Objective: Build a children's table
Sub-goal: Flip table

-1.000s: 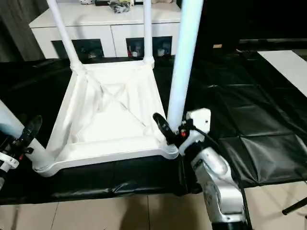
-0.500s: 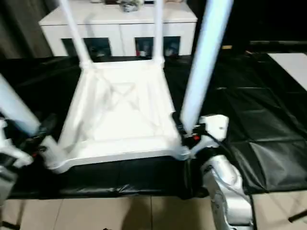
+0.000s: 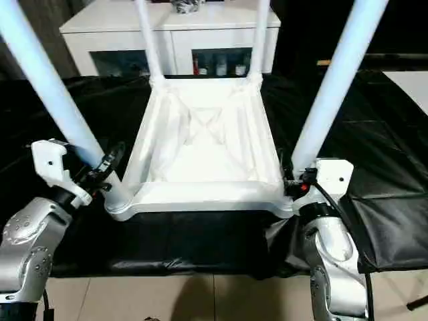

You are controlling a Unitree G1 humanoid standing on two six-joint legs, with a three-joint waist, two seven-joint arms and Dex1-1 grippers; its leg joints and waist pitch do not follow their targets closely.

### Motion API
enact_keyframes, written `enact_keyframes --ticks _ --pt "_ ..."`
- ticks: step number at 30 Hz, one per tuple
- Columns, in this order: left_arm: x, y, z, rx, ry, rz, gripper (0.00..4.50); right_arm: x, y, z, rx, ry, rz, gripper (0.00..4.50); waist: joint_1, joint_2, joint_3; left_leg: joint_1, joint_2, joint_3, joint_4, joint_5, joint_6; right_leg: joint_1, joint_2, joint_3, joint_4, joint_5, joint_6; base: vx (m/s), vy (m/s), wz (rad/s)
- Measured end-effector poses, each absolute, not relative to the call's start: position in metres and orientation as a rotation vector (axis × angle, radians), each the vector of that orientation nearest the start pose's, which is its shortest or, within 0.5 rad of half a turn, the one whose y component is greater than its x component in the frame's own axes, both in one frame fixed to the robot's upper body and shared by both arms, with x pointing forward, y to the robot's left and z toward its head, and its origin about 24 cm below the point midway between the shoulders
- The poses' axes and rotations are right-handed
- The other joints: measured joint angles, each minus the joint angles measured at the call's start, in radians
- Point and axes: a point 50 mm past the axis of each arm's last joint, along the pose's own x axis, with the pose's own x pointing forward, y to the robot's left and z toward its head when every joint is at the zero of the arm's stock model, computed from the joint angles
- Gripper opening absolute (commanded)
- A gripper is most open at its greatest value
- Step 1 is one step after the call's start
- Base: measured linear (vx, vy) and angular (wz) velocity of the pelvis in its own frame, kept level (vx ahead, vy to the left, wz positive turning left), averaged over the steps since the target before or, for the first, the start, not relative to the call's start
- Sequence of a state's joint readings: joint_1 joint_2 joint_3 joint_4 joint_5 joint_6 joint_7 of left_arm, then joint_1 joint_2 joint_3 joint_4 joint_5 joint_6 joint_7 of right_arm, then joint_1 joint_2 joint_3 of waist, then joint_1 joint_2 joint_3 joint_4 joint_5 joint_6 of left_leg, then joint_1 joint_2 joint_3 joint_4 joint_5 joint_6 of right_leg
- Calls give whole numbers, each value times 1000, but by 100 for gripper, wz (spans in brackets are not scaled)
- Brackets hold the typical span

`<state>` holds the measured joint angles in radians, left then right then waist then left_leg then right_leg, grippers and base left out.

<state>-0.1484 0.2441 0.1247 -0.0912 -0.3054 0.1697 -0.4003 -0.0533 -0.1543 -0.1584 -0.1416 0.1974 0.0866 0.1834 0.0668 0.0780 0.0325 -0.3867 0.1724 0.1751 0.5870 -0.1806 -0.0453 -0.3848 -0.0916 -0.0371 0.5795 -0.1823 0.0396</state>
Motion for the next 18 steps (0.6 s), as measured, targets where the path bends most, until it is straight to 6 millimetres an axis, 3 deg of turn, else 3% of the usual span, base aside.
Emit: enact_keyframes --ticks 1,3,7,13,18 --pt "276 188 99 -47 -105 -353 184 261 -199 88 26 -133 77 180 -3 0 0 0 0 0 0 0 0 0 0 0 0 0 0 0 0 0" --pt "275 188 99 -44 -103 -346 184 262 -197 88 26 -131 103 235 -7 0 0 0 0 0 0 0 0 0 0 0 0 0 0 0 0 0" --pt "271 187 98 -45 -106 -342 184 261 -194 93 16 -187 138 282 -12 0 0 0 0 0 1 0 0 1 0 0 0 0 0 0 0 0" --pt "267 187 97 -46 -114 -334 184 249 -192 103 25 -311 112 334 -13 1 -1 0 0 0 1 0 0 1 0 0 0 0 0 0 0 0" --pt "267 188 96 -46 -113 -329 183 237 -192 102 40 -338 141 342 -18 3 -1 1 0 0 1 0 0 2 0 0 0 0 0 0 0 0"
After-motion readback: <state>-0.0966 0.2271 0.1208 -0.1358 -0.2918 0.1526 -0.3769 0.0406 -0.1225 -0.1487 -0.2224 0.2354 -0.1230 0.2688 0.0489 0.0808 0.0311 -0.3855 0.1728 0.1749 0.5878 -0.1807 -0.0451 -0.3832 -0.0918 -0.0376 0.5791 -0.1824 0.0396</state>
